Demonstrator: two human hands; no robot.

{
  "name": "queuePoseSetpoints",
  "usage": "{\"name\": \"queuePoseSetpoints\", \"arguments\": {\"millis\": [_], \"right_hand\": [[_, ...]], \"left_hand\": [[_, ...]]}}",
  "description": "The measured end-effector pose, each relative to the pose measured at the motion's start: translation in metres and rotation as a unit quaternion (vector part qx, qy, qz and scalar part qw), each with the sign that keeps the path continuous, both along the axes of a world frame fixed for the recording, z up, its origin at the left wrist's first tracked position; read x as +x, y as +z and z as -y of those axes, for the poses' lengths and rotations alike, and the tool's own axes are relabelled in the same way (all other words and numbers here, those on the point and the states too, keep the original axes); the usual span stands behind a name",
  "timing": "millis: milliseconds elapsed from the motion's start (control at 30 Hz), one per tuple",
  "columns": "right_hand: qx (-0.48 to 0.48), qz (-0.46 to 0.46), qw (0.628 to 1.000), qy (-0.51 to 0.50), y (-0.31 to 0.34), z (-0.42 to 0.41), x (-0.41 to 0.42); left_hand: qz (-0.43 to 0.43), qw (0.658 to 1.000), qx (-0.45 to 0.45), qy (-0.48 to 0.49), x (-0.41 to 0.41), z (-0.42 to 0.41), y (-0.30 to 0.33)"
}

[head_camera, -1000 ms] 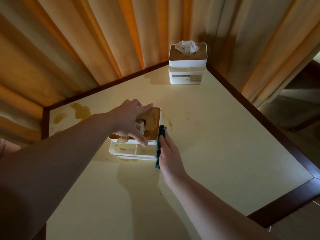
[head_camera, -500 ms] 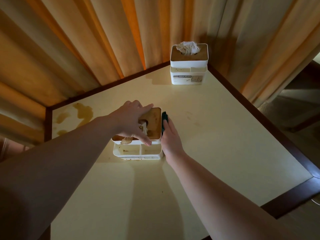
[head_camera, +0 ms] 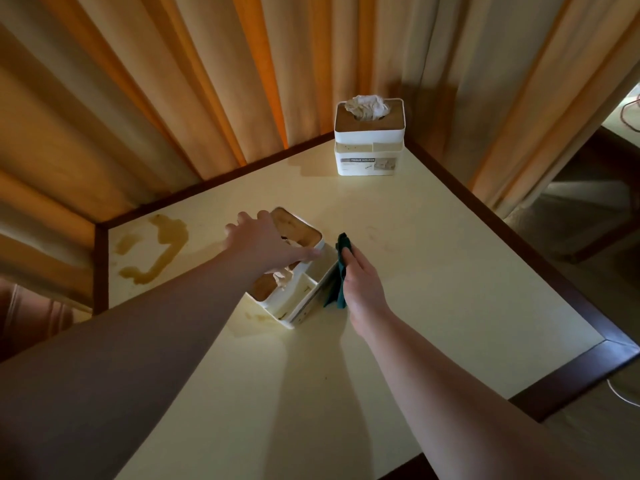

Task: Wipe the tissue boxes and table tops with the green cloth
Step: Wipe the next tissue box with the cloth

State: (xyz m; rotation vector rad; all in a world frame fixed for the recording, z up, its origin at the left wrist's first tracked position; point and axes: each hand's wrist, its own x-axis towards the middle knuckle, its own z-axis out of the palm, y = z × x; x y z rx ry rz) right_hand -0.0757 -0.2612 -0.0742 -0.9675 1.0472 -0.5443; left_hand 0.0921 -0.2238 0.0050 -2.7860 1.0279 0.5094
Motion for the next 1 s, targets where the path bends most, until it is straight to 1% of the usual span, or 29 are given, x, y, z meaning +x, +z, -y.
{"name": "queuePoseSetpoints", "arguments": {"millis": [67,133,233,333,400,500,567,700,867,1000], "right_hand": [[0.001,0.004,1.0,-0.009,0.0,0.0,0.001],[-0.003,0.008,1.0,-0.012,0.001,0.0,0.0],[-0.003,0.006,1.0,-0.014,0.001,0.0,0.0],[-0.013,-0.002,1.0,-0.011,-0.002,0.001,0.0],[-0.016,-0.002,1.0,-0.007,-0.002,0.001,-0.001],[-0.014,0.005,1.0,-0.006,-0.001,0.001,-0.002],[-0.017,0.007,1.0,-0.005,-0.002,0.0,-0.002],[-0.018,0.013,1.0,-0.01,-0.008,0.0,0.001],[-0.017,0.029,0.999,-0.023,-0.011,-0.003,0.013],[-0.038,0.02,0.998,-0.038,-0.017,-0.014,0.026]], "left_hand": [[-0.005,1.0,0.001,-0.005,-0.003,-0.002,0.002],[-0.028,0.999,-0.001,-0.045,-0.001,-0.007,0.006],[-0.072,0.981,0.013,-0.177,0.008,-0.015,0.017],[-0.114,0.941,0.073,-0.312,0.023,-0.017,0.027],[-0.086,0.917,0.126,-0.368,0.033,-0.013,0.027],[0.0,0.885,0.191,-0.424,0.035,-0.007,0.023],[0.021,0.878,0.196,-0.436,0.034,-0.005,0.021],[0.018,0.884,0.16,-0.439,0.038,-0.006,0.021],[-0.019,0.916,0.095,-0.389,0.037,-0.016,0.014],[-0.021,0.93,0.059,-0.362,0.035,-0.025,0.005]]}}
